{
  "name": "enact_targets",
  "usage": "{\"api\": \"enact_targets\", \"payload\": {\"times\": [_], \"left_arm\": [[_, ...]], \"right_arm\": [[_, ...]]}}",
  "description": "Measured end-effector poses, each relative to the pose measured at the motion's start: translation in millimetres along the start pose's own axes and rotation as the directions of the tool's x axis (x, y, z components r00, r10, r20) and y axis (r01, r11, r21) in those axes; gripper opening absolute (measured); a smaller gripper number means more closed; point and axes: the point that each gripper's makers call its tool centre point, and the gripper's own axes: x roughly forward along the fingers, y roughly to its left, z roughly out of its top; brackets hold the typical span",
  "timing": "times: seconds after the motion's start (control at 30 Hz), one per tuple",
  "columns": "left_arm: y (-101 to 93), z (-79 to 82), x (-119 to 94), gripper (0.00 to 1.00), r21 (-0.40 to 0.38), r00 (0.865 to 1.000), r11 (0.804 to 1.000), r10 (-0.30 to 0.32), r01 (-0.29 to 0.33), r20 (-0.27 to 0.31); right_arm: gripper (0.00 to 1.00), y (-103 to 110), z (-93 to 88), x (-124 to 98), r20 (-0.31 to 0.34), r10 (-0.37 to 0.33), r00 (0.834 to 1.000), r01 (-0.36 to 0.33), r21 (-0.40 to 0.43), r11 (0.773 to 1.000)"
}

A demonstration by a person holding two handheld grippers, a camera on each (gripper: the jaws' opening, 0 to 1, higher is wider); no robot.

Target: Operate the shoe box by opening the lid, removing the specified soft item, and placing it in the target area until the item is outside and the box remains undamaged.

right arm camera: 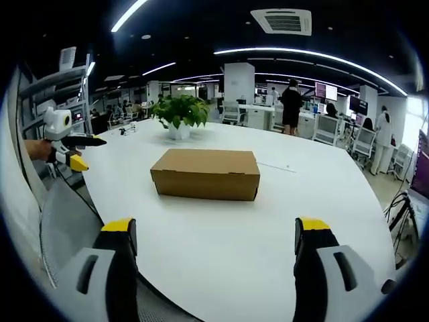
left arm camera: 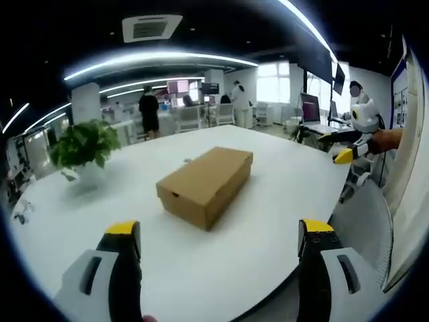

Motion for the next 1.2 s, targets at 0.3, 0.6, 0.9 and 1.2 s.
{"api": "enact_targets", "payload": {"times": [0.3,0.6,0.9,1.2], "left_arm": [[-1.0,0.0,1.0,1.0,0.002,1.0,1.0,-0.002,0.002,0.002],[-1.4,0.7,2.3,1.0,0.003,1.0,1.0,-0.004,0.004,0.007],[-3.2,-1.3,2.1,1.0,0.0,1.0,1.0,-0.004,0.004,0.005],[-4.9,0.2,3.8,1.0,0.001,1.0,1.0,-0.008,0.008,0.007]], "right_arm": [[0.93,-1.2,0.2,0.5,0.002,-0.004,1.0,0.004,0.002,1.0],[0.93,-1.5,0.5,0.2,0.002,-0.004,1.0,0.004,0.001,1.0],[0.93,-3.2,-0.8,-3.5,0.001,-0.011,1.0,0.011,0.002,1.0],[0.93,-5.0,-0.1,-4.5,0.006,-0.017,1.0,0.017,0.006,1.0]]}}
